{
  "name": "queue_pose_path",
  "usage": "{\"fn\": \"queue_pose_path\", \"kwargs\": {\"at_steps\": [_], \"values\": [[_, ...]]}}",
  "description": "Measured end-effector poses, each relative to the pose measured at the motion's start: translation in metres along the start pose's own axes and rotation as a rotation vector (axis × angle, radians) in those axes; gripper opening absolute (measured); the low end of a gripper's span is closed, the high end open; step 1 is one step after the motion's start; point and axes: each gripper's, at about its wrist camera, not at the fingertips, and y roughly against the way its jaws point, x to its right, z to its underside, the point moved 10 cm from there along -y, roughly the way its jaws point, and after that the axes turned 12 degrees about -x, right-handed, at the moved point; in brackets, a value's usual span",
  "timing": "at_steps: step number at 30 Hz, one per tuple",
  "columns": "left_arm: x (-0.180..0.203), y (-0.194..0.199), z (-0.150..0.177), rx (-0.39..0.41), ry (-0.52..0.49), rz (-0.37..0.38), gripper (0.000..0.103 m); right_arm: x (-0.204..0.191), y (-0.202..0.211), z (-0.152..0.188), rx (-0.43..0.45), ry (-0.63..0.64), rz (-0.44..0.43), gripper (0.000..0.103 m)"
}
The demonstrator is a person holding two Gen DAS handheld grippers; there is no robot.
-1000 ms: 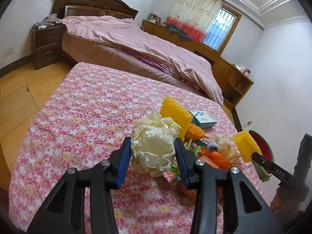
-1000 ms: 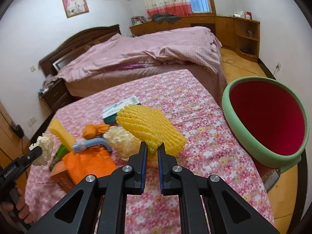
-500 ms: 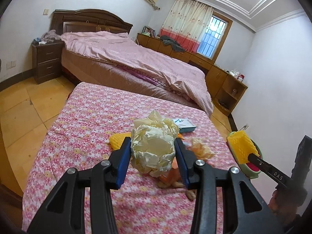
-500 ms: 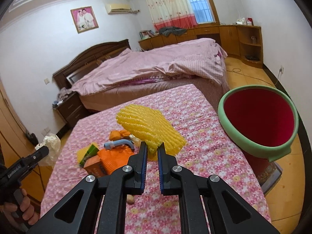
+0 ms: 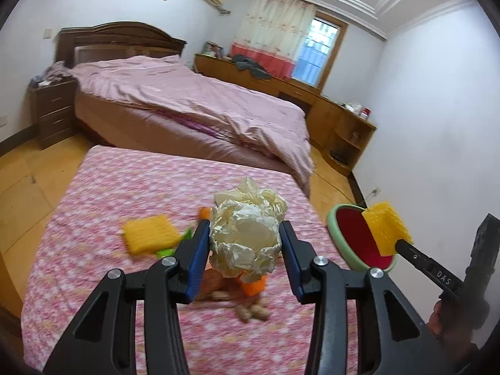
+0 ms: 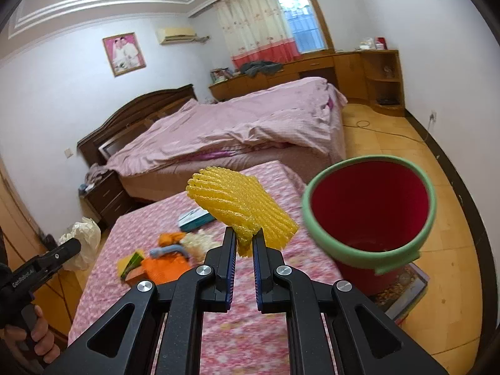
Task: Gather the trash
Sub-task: 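Carry the white paper and yellow foam net over the red bucket with both tools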
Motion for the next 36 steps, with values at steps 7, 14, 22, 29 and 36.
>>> {"fn": "queue_pose_path", "kwargs": {"at_steps": [7, 14, 22, 29, 36], "values": [[0.065, -0.032, -0.007, -0.043, -0.095, 0.035, 0.044, 0.045, 0.002, -0.009, 0.011, -0.058, 0.028, 0.01], [0.123, -0.083, -0.012, -0.094, -0.17, 0.069, 0.044, 0.087, -0.009, -0.013, -0.007, -0.114, 0.038, 0.01], [0.182, -0.146, -0.009, -0.153, -0.249, 0.123, 0.044, 0.132, -0.016, -0.019, -0.006, -0.198, 0.049, 0.01], [0.218, -0.19, -0.002, -0.208, -0.293, 0.14, 0.044, 0.163, -0.031, -0.017, -0.027, -0.27, 0.044, 0.01], [0.24, -0.223, 0.014, -0.267, -0.332, 0.156, 0.045, 0.181, -0.046, -0.011, -0.056, -0.328, 0.044, 0.01]]}}
